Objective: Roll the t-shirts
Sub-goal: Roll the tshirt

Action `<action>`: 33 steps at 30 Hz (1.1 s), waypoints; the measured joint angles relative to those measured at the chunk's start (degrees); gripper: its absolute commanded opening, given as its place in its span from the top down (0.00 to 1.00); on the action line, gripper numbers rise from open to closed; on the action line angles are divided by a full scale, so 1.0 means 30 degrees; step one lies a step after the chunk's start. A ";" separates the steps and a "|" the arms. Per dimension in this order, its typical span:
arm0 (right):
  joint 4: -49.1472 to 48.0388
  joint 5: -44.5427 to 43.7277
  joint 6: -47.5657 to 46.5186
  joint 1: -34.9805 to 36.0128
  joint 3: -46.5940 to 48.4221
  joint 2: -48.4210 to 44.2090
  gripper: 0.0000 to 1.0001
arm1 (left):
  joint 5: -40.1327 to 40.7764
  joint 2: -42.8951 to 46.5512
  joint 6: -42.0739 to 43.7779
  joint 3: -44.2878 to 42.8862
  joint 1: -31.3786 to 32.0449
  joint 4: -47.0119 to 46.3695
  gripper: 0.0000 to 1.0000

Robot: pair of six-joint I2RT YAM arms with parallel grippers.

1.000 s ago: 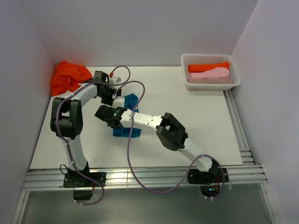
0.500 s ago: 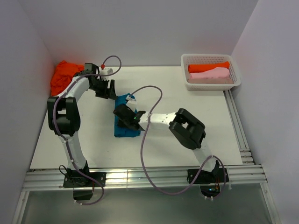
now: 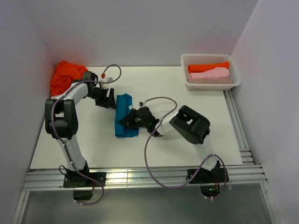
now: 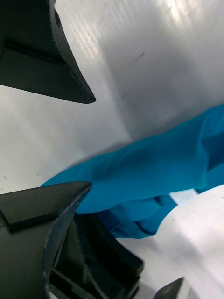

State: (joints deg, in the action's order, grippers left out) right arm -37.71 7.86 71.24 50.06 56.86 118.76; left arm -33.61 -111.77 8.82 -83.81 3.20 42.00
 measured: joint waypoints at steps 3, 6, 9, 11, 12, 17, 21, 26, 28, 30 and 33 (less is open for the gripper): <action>-0.2594 0.1078 0.1093 -0.0233 -0.0408 0.0903 0.68 | -0.0270 0.0197 0.0182 0.0852 0.0102 -0.0182 0.23; -0.4838 0.1945 0.2164 -0.0401 -0.0656 0.1836 0.67 | -0.0321 0.0335 0.0168 0.1690 0.0423 -0.0612 0.23; -0.6404 0.2419 0.3053 -0.0525 -0.0976 0.2382 0.64 | 0.0109 0.0488 0.0073 0.2178 0.0984 -0.1202 0.25; -0.7009 0.2550 0.3534 -0.0583 -0.1253 0.2499 0.62 | 0.0532 0.0495 -0.0117 0.2280 0.1406 -0.1632 0.26; -0.7155 0.2572 0.3672 -0.0641 -0.1377 0.2499 0.60 | 0.0809 0.0488 -0.0219 0.2310 0.1610 -0.1807 0.27; -0.5501 0.1916 0.3308 -0.0699 -0.1523 0.1749 0.51 | 0.2055 0.0364 -0.0597 0.2324 0.2302 -0.2361 0.27; -0.1355 0.0058 0.2069 -0.0532 -0.1406 -0.0415 0.47 | 0.2754 0.0204 -0.0874 0.2324 0.2696 -0.2827 0.28; 0.5289 -0.3723 0.0342 0.0175 0.0423 -0.2892 0.46 | 0.3213 0.0168 -0.0976 0.2317 0.2973 -0.3075 0.28; 0.7956 -0.5421 -0.0350 0.0721 0.1872 -0.3359 0.46 | 0.3315 0.0160 -0.1049 0.2324 0.3002 -0.3118 0.28; 1.0003 -0.6659 -0.0969 0.1282 0.3388 -0.3461 0.46 | 0.3366 0.0160 -0.1173 0.2317 0.3009 -0.3133 0.28; 1.3580 -0.8524 -0.1938 0.2244 0.6521 -0.3104 0.46 | 0.3373 0.0124 -0.1246 0.2317 0.3016 -0.3140 0.28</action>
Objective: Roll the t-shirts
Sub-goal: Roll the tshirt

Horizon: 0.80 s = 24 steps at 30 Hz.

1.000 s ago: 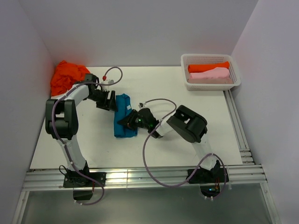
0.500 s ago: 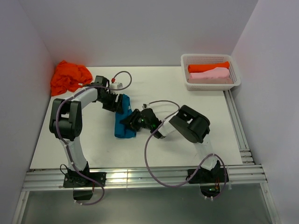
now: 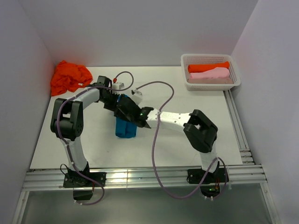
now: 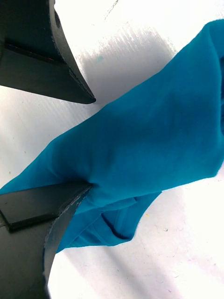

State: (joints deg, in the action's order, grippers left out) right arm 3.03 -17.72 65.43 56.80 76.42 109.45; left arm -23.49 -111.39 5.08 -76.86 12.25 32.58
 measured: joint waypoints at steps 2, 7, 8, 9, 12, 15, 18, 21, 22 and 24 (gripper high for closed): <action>0.1938 -0.0998 -0.0583 0.0590 0.2565 0.0867 0.46 | 0.0015 -0.0029 -0.0007 -0.0051 0.0000 0.0007 0.28; 0.6229 -0.3009 -0.1443 0.1632 0.7759 0.3687 0.46 | 0.0073 -0.0277 0.0000 -0.0430 0.0022 0.0299 0.28; 0.6827 -0.3271 -0.1537 0.1756 0.8269 0.4116 0.46 | 0.0073 -0.0328 0.0000 -0.0517 0.0036 0.0357 0.28; 0.7730 -0.3614 -0.1596 0.1894 0.8918 0.4677 0.45 | 0.0087 -0.0372 0.0000 -0.0583 0.0036 0.0401 0.28; 0.9959 -0.4466 -0.1632 0.2142 1.0142 0.6127 0.45 | 0.0095 -0.0510 0.0007 -0.0787 0.0058 0.0474 0.28; 1.1599 -0.5158 -0.1625 0.2251 1.0826 0.6914 0.44 | 0.0066 -0.0678 -0.0007 -0.1013 0.0073 0.0597 0.28; 1.2371 -0.5501 -0.1632 0.2324 1.1278 0.7118 0.44 | 0.0080 -0.0714 0.0000 -0.1107 0.0080 0.0670 0.28; 1.3100 -0.5625 -0.1625 0.2324 1.1803 0.7337 0.44 | 0.0080 -0.0736 0.0007 -0.1173 0.0080 0.0743 0.28; 1.3304 -0.5646 -0.1625 0.2324 1.2007 0.7468 0.44 | 0.0080 -0.0750 0.0007 -0.1195 0.0087 0.0758 0.27; 1.3770 -0.5756 -0.1617 0.2331 1.2386 0.7715 0.44 | 0.0058 -0.0831 0.0000 -0.1275 0.0102 0.0801 0.28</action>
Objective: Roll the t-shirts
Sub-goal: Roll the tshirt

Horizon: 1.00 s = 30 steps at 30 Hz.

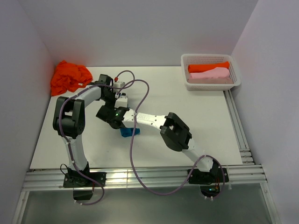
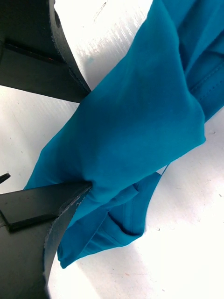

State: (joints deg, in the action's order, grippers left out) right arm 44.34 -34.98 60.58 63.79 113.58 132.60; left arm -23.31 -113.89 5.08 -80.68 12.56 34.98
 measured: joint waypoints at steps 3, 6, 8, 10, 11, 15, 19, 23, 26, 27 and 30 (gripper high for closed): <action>0.0401 -0.0240 -0.0015 0.0117 0.0321 0.0211 0.44 | -0.0066 -0.0087 0.0000 -0.0044 0.0029 0.0000 0.28; 0.0532 -0.0532 -0.0182 0.0226 0.0321 0.0219 0.43 | -0.0109 -0.0095 0.0007 -0.0051 0.0044 -0.0007 0.28; 0.0627 -0.0721 -0.0379 0.0291 0.0328 0.0226 0.42 | -0.0109 -0.0095 0.0007 -0.0051 0.0044 -0.0007 0.28; 0.0838 -0.0925 -0.0634 0.0372 0.0481 0.0299 0.41 | -0.0117 -0.0095 0.0015 -0.0058 0.0051 -0.0007 0.28; 0.1035 -0.1027 -0.0736 0.0423 0.0648 0.0393 0.41 | -0.0117 -0.0102 0.0015 -0.0080 0.0058 0.0007 0.28; 0.1661 -0.1224 -0.1275 0.0539 0.1581 0.1115 0.41 | -0.0117 -0.0131 0.0029 -0.0124 0.0073 0.0080 0.27; 0.2047 -0.1253 -0.1668 0.0568 0.2055 0.1588 0.41 | -0.0124 -0.0160 0.0066 -0.0219 0.0095 0.0175 0.27; 0.2790 -0.1377 -0.1719 0.0568 0.2841 0.2142 0.41 | -0.0233 -0.0342 0.0073 -0.0393 0.0109 0.0313 0.25; 0.3468 -0.1654 -0.1698 0.0568 0.3359 0.2535 0.41 | -0.0335 -0.0452 0.0080 -0.0546 0.0109 0.0474 0.25; 0.3657 -0.1741 -0.1690 0.0583 0.3432 0.2601 0.41 | -0.0357 -0.0452 0.0080 -0.0583 0.0131 0.0517 0.25; 0.4138 -0.2004 -0.1654 0.0619 0.3475 0.2681 0.41 | -0.0415 -0.0488 0.0087 -0.0707 0.0168 0.0692 0.25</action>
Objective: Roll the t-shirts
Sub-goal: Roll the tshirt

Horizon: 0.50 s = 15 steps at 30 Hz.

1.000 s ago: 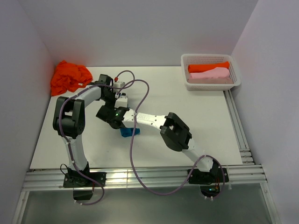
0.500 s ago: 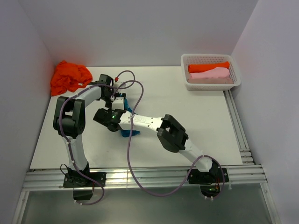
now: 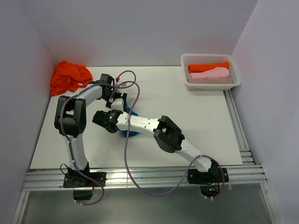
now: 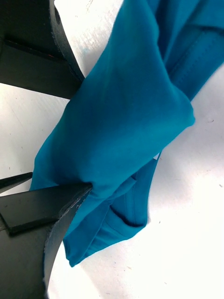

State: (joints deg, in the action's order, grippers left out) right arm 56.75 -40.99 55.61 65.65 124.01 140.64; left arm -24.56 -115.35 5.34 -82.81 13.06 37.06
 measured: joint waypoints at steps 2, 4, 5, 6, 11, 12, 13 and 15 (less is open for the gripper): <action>0.0182 -0.0058 0.0000 0.0000 0.0080 0.0095 0.43 | -0.0015 -0.0044 0.0000 -0.0051 0.0015 0.0087 0.25; 0.0299 -0.0080 0.0000 0.0000 0.0102 0.0131 0.46 | -0.0066 -0.0124 0.0007 -0.0138 0.0022 0.0168 0.25; 0.0342 -0.0080 -0.0022 -0.0007 0.0117 0.0131 0.48 | -0.0095 -0.0160 0.0007 -0.0189 0.0022 0.0197 0.24; 0.0415 -0.0073 -0.0066 -0.0015 0.0117 0.0138 0.49 | -0.0117 -0.0189 0.0022 -0.0219 0.0015 0.0248 0.24; 0.0415 0.0087 -0.0350 -0.0117 0.0015 0.0138 0.64 | -0.0240 -0.0270 0.0364 -0.0539 0.0015 0.0619 0.23; 0.0240 0.0182 -0.0481 -0.0153 -0.0138 0.0124 0.67 | -0.0291 -0.0299 0.0430 -0.0670 0.0022 0.0750 0.22; -0.0051 0.0270 -0.0605 -0.0189 -0.0386 0.0015 0.69 | -0.0335 -0.0350 0.0474 -0.0831 0.0015 0.0940 0.22; -0.1268 0.0634 -0.0874 -0.0291 -0.1734 -0.0707 0.70 | -0.0415 -0.0576 0.0510 -0.1443 0.0015 0.1486 0.22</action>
State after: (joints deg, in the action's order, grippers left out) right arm 52.95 -39.09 52.99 64.77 118.80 138.52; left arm -25.80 -117.08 6.87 -87.13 13.10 41.52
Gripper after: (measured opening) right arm 0.329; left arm 0.778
